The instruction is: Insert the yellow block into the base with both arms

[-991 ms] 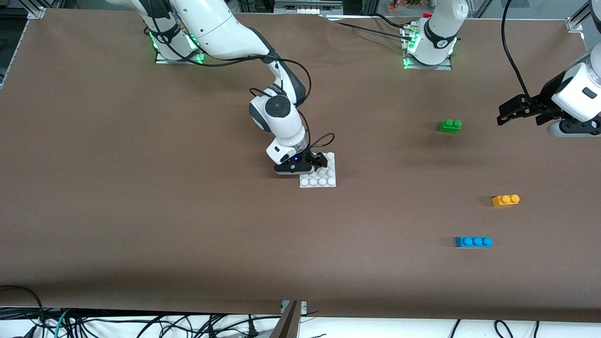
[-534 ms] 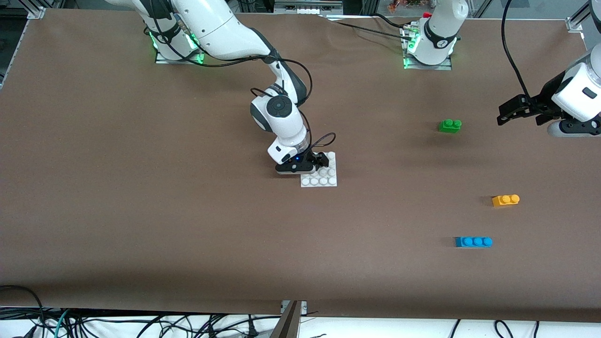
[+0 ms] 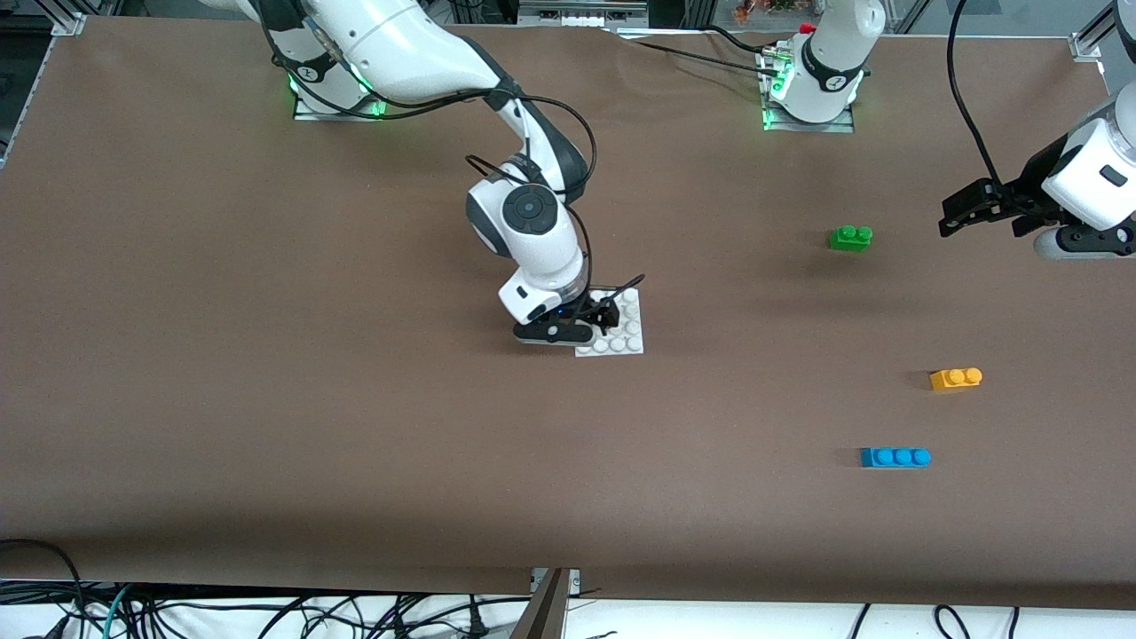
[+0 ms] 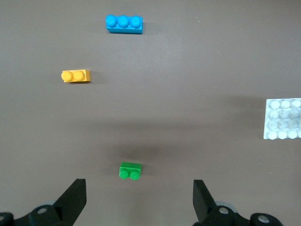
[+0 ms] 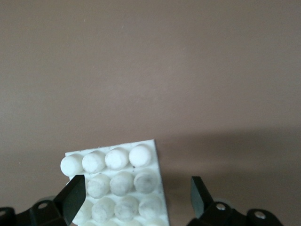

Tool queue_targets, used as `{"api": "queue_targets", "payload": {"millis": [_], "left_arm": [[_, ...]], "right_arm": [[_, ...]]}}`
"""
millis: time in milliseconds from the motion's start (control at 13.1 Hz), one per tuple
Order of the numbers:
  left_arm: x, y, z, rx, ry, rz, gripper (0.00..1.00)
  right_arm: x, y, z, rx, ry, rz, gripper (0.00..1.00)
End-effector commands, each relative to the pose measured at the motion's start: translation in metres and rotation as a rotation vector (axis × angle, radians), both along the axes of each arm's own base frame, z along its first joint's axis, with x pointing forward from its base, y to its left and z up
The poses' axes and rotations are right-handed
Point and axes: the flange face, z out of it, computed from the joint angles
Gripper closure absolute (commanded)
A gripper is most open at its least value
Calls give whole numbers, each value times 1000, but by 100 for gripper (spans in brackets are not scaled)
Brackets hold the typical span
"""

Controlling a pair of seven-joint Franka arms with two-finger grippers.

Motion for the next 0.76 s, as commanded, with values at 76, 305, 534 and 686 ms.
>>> {"api": "queue_targets", "payload": {"millis": [76, 305, 534, 686], "left_arm": [[-1, -1, 3, -29, 6, 3, 0], [-1, -1, 3, -30, 5, -5, 0], [-1, 0, 2, -30, 8, -6, 0], [-1, 1, 2, -30, 8, -2, 0]], "right_arm": [[22, -81, 92, -63, 94, 37, 1], [23, -178, 168, -110, 157, 145, 1], [2, -267, 230, -120, 193, 227, 1], [-22, -315, 257, -118, 202, 228, 1]]}}
